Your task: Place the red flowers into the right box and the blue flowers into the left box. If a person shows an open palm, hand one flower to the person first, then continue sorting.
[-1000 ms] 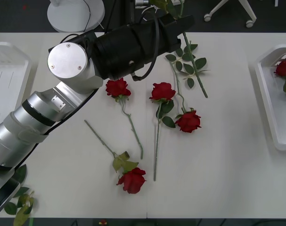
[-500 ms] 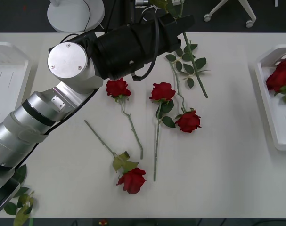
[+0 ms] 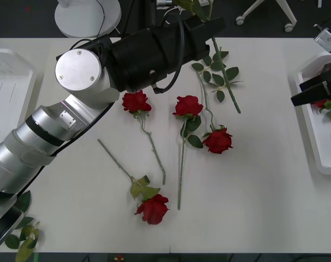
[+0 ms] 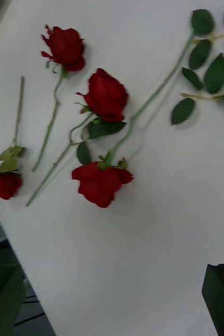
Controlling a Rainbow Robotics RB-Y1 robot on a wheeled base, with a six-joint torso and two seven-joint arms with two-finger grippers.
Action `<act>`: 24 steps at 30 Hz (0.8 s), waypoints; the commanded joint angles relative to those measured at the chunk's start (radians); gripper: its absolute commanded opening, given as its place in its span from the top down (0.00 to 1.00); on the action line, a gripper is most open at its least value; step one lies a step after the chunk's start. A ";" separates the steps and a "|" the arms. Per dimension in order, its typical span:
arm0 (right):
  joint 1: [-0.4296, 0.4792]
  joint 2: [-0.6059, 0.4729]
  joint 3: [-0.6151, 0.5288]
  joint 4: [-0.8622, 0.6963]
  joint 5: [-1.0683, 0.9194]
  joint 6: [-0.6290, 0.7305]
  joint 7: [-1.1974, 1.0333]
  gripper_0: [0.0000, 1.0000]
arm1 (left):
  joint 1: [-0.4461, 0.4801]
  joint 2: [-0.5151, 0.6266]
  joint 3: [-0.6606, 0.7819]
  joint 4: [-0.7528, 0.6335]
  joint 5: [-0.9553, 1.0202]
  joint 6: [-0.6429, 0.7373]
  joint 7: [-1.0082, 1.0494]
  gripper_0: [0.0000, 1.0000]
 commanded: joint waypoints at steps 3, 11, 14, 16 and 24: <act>0.003 -0.013 -0.018 -0.056 -0.169 0.043 -0.008 0.00 | -0.055 -0.022 -0.009 -0.041 0.012 -0.011 0.078 1.00; 0.005 0.071 -0.017 -0.129 -0.195 0.035 -0.019 0.00 | -0.055 -0.022 -0.009 -0.041 0.012 -0.011 0.078 1.00; 0.005 0.118 -0.017 -0.155 -0.182 0.022 -0.025 0.00 | -0.055 -0.022 -0.009 -0.041 0.012 -0.011 0.078 1.00; 0.005 0.146 -0.017 -0.161 -0.176 0.011 -0.030 0.00 | -0.055 -0.022 -0.009 -0.041 0.012 -0.011 0.078 1.00; 0.003 0.250 0.043 -0.186 -0.133 -0.098 -0.037 0.00 | -0.055 -0.022 -0.009 -0.041 0.012 -0.011 0.078 1.00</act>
